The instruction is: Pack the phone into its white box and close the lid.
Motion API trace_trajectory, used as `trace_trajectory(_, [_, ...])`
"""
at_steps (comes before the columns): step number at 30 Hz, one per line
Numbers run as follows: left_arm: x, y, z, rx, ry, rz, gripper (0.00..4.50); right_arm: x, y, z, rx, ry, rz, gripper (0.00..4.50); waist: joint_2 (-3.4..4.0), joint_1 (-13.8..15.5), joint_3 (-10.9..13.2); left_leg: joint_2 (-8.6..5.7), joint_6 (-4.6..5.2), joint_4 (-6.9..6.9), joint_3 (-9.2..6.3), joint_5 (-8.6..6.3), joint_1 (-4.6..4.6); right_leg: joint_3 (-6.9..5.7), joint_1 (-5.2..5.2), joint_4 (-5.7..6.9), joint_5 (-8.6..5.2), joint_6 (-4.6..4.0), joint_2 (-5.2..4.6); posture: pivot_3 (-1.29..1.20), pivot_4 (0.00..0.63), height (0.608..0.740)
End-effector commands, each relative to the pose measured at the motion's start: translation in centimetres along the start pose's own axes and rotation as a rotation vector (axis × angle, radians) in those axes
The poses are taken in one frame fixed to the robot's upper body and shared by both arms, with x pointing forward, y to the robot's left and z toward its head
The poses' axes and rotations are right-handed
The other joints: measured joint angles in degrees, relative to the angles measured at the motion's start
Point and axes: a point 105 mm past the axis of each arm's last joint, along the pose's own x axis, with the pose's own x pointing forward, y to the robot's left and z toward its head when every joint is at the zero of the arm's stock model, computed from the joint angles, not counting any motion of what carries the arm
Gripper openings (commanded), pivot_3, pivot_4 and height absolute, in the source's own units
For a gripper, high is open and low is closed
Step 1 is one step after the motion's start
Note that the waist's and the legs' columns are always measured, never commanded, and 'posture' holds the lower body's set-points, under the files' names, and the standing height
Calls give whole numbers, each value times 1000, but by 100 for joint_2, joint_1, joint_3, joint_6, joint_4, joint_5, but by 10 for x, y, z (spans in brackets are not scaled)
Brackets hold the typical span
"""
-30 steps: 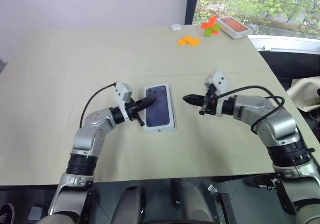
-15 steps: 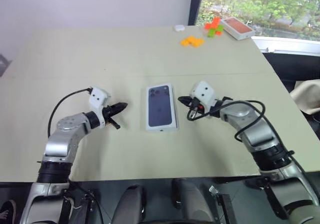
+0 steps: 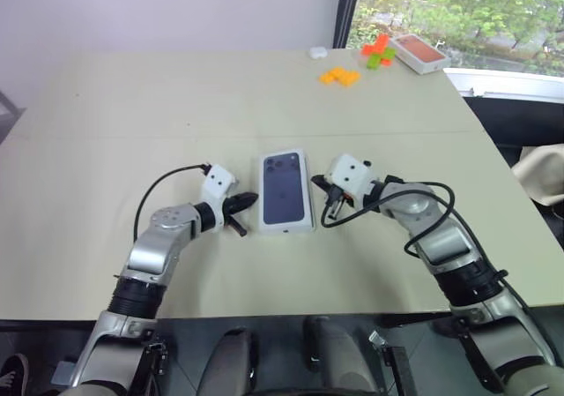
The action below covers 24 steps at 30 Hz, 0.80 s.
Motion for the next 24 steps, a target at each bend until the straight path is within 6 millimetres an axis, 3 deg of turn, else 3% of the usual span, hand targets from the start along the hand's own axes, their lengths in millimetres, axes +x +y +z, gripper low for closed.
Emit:
trace_trajectory(1, [5, 0, 8, -31, -27, -8, 0, -3, -6, 17, -22, -51, -23, 55, 0, -2, 0, 0, 0, 0, 0, 0, 3, 0, 2, 1, 0, 0, 1, 0, 150, 740])
trace_trajectory(6, [7, -5, 26, -31, -96, -27, 0, -3, -4, 15, -24, -42, -15, 55, 0, 3, 0, -2, 0, 1, -1, 0, -2, 0, 2, -1, 0, 1, -2, 0, 150, 740])
trace_trajectory(17, [6, -8, 43, -17, -147, -33, 0, -2, 4, 10, -51, -14, 21, 55, 0, 3, 0, -2, 0, 1, -3, 0, -2, -1, 1, -1, 0, 1, -2, 0, 150, 740])
trace_trajectory(24, [12, -23, 52, -24, -172, -75, 0, -2, 1, 11, -41, -10, 11, 55, 0, 5, 0, -3, 0, 1, -3, 0, -3, 0, 1, -1, 0, 1, -2, 0, 150, 740])
